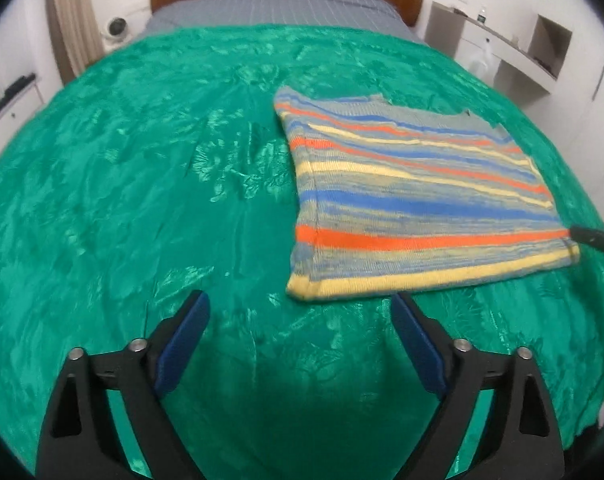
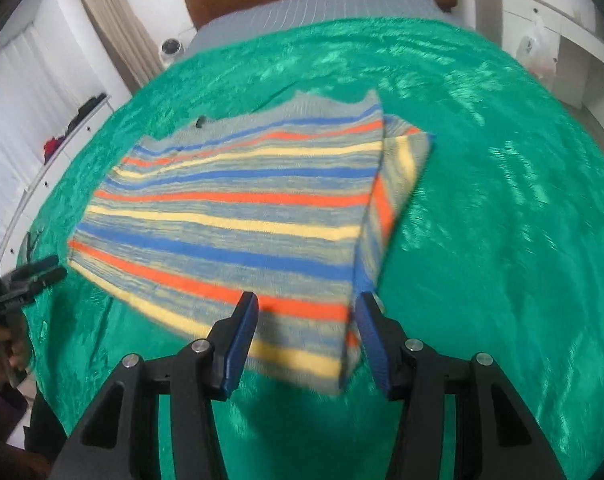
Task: Fold small clothes
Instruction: 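Open both grippers and release the folded hem onto the sweater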
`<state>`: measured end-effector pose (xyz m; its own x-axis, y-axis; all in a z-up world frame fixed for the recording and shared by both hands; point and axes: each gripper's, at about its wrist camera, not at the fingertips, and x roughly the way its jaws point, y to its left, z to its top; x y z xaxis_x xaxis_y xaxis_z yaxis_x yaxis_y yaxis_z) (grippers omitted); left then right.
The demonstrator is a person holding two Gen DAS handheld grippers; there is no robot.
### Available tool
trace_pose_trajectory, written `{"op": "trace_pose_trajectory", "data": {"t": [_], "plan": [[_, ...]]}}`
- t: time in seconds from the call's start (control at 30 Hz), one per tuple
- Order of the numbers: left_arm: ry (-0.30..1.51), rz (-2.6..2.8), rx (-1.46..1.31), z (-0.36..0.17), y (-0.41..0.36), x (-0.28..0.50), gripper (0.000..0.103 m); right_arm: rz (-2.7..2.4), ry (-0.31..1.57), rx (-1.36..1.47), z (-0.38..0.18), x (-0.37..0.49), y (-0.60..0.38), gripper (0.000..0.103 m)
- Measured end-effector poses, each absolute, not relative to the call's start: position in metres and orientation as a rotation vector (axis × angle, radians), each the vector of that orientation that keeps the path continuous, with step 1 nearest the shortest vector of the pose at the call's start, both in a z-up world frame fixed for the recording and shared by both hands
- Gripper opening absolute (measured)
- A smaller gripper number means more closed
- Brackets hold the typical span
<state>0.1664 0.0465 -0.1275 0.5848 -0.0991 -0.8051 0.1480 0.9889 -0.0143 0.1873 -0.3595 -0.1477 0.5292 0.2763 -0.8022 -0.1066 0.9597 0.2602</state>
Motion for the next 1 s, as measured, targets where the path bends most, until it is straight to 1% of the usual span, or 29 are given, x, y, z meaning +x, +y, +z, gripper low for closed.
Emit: {"op": "trace_pose_trajectory", "data": {"t": [0.13, 0.23, 0.3, 0.37, 0.43, 0.5, 0.6, 0.73, 0.8, 1.0], "plan": [[0.928, -0.088, 0.096, -0.142, 0.035, 0.163, 0.096, 0.132, 0.937, 0.257, -0.152, 0.167, -0.381, 0.056], [0.94, -0.09, 0.103, -0.152, 0.029, 0.159, 0.096, 0.071, 0.921, 0.227, -0.165, 0.147, -0.388, 0.057], [0.944, -0.085, 0.113, -0.159, 0.025, 0.156, 0.097, 0.053, 0.928, 0.231, -0.178, 0.138, -0.392, 0.062], [0.939, -0.075, 0.121, -0.163, 0.023, 0.154, 0.098, 0.047, 0.915, 0.234, -0.186, 0.133, -0.397, 0.063], [0.936, -0.071, 0.117, -0.165, 0.023, 0.154, 0.098, 0.052, 0.883, 0.215, -0.19, 0.128, -0.394, 0.069], [0.938, -0.071, 0.111, -0.165, 0.023, 0.153, 0.098, 0.058, 0.866, 0.179, -0.196, 0.127, -0.387, 0.076], [0.941, -0.074, 0.112, -0.164, 0.023, 0.154, 0.099, 0.049, 0.864, 0.146, -0.199, 0.13, -0.379, 0.08], [0.946, -0.072, 0.115, -0.163, 0.023, 0.153, 0.099, 0.056, 0.868, 0.151, -0.198, 0.132, -0.379, 0.08], [0.944, -0.083, 0.129, -0.159, 0.023, 0.147, 0.099, 0.059, 0.898, 0.139, -0.192, 0.135, -0.379, 0.08], [0.927, -0.151, 0.215, -0.154, 0.013, 0.112, 0.099, 0.163, 0.856, 0.253, -0.145, 0.151, -0.387, 0.08]]}}
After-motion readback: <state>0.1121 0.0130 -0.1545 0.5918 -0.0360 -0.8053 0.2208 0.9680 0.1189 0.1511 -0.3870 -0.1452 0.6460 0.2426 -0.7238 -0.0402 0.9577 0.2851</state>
